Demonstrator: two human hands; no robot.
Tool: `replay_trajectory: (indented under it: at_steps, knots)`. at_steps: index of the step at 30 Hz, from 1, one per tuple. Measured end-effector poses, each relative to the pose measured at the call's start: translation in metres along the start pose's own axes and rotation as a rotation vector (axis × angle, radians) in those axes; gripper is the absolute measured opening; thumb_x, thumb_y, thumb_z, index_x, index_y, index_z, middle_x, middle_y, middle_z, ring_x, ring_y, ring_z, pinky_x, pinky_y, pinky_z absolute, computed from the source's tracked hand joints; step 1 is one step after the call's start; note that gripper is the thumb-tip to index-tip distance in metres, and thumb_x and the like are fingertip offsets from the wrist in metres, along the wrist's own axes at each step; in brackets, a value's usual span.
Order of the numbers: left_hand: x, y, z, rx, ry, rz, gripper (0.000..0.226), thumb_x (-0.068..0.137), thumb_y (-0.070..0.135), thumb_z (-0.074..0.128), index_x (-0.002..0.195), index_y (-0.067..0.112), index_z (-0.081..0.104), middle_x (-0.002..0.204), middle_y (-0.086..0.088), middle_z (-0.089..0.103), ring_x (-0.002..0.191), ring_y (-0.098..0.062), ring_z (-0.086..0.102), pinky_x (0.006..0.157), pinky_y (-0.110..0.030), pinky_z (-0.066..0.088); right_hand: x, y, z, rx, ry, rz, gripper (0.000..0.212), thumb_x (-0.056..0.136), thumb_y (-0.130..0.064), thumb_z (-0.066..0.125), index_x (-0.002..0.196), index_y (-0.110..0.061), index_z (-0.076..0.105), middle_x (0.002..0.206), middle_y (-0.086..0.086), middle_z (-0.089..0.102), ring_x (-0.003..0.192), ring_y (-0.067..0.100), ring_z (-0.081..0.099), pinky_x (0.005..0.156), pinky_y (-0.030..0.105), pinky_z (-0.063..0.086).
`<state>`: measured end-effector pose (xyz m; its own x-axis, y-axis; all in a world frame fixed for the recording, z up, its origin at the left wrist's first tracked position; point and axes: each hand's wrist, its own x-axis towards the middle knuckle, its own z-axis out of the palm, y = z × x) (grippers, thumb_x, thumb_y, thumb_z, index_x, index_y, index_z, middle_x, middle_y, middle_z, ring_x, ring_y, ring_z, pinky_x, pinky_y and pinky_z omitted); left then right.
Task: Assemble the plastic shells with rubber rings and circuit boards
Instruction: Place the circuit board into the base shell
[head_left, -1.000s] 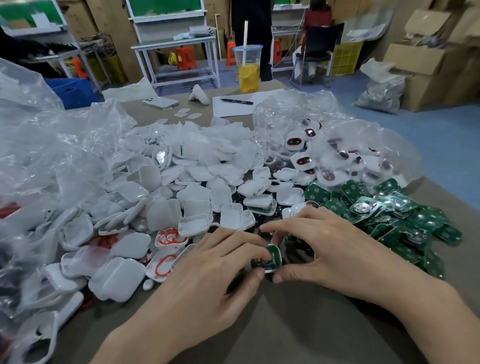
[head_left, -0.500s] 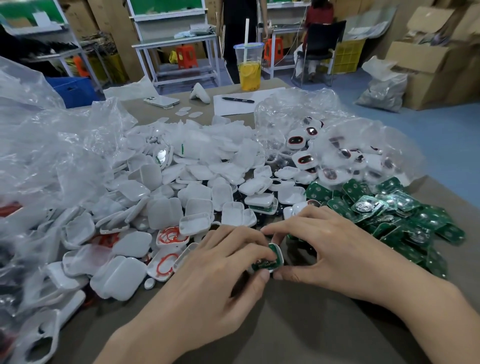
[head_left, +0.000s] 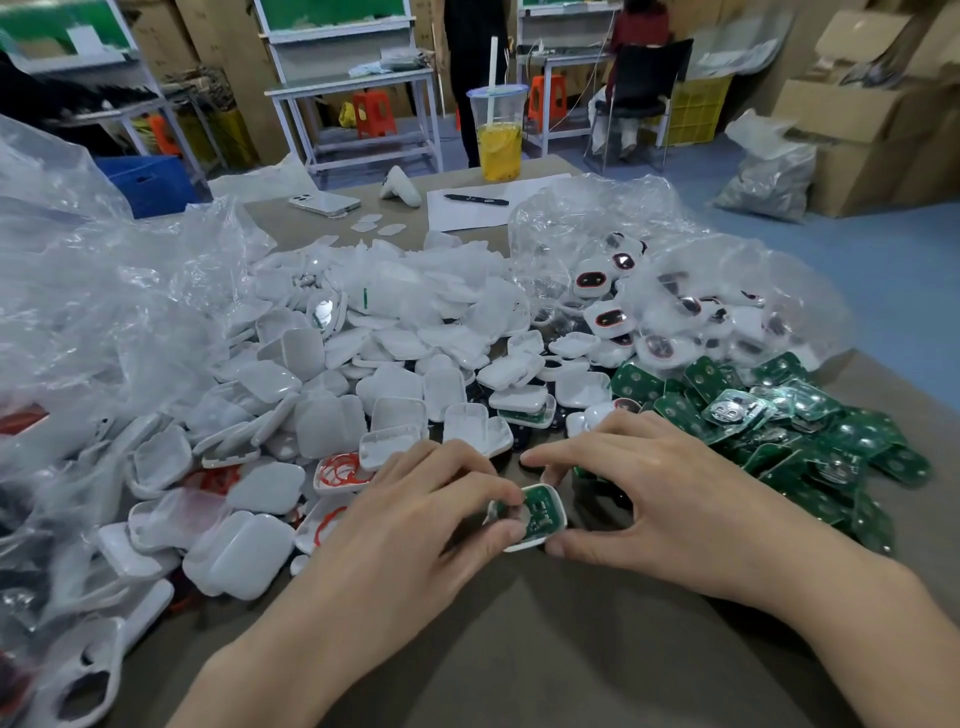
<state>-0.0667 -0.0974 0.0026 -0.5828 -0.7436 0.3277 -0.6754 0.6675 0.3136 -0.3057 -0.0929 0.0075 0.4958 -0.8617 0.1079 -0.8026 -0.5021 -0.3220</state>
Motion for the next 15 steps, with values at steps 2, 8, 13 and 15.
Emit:
replay_trajectory:
  at_steps: [2, 8, 13, 15]
  knots:
    - [0.0004, 0.0006, -0.0023, 0.028, -0.021, 0.002, 0.033, 0.094, 0.053, 0.048, 0.106, 0.032, 0.071, 0.103, 0.02, 0.059, 0.097, -0.005, 0.052, 0.086, -0.014, 0.036, -0.0004, 0.0, 0.0004, 0.001, 0.006, -0.005, 0.062, 0.079, -0.08, 0.044, 0.136, -0.058, 0.031, 0.111, -0.042, 0.047, 0.115, -0.004, 0.039, 0.097, 0.016, 0.035]
    - [0.0017, 0.0022, -0.005, 0.079, -0.022, 0.019, 0.03, 0.094, 0.05, 0.052, 0.104, 0.03, 0.073, 0.1, 0.017, 0.061, 0.093, -0.004, 0.05, 0.084, -0.013, 0.034, -0.001, -0.0004, 0.0027, 0.0, 0.03, -0.026, 0.06, 0.081, -0.076, 0.047, 0.136, -0.055, 0.034, 0.107, -0.044, 0.045, 0.114, -0.003, 0.042, 0.098, 0.019, 0.038]
    - [0.0009, 0.0012, -0.0039, 0.075, 0.007, 0.033, 0.028, 0.092, 0.047, 0.053, 0.101, 0.029, 0.072, 0.099, 0.016, 0.061, 0.091, -0.004, 0.051, 0.083, -0.012, 0.034, -0.0008, -0.0013, 0.0023, 0.004, 0.057, -0.048, 0.056, 0.083, -0.07, 0.05, 0.135, -0.052, 0.04, 0.108, -0.04, 0.048, 0.112, -0.003, 0.044, 0.097, 0.02, 0.039]
    - [-0.0004, -0.0012, -0.004, 0.046, 0.01, 0.02, 0.026, 0.092, 0.047, 0.054, 0.101, 0.029, 0.07, 0.101, 0.018, 0.059, 0.092, -0.003, 0.051, 0.084, -0.013, 0.037, -0.0013, -0.0014, 0.0027, -0.001, 0.066, -0.058, 0.055, 0.084, -0.069, 0.051, 0.135, -0.051, 0.042, 0.108, -0.04, 0.048, 0.11, -0.002, 0.045, 0.097, 0.02, 0.04]
